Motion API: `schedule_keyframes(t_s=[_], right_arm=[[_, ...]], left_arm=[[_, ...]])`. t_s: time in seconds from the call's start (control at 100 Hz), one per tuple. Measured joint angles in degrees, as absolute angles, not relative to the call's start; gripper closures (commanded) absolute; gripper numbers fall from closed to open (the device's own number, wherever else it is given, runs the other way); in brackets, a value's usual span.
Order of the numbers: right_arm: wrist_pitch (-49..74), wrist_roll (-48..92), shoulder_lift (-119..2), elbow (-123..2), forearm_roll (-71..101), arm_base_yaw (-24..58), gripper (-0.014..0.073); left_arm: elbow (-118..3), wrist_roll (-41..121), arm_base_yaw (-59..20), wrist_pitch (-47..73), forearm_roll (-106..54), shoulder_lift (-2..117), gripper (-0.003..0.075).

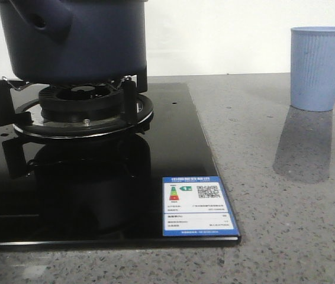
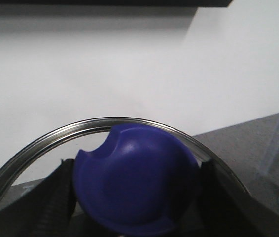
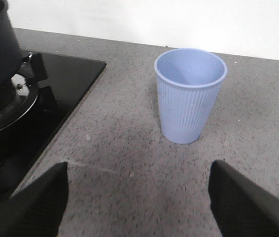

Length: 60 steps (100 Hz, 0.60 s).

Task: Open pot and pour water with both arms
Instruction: 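Grasp the light blue ribbed cup with the right gripper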

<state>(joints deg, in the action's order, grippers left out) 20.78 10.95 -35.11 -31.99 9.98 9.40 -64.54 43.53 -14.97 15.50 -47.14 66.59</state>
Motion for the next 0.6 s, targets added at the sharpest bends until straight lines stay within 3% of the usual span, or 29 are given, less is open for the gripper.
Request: schedule_keyframes(t_s=[0.3, 0.6], right_arm=[[2.60, 10.95, -54.15, -31.99, 9.64, 9.40, 0.0084], [-16.46, 10.95, -71.43, -32.08, 10.52, 9.40, 0.0084]], left_arm=[[-64.54, 43.66, -8.73, 15.87, -47.14, 62.47, 0.0372], [-64.54, 43.66, -7.90, 16.75, -47.14, 62.09, 0.0372]])
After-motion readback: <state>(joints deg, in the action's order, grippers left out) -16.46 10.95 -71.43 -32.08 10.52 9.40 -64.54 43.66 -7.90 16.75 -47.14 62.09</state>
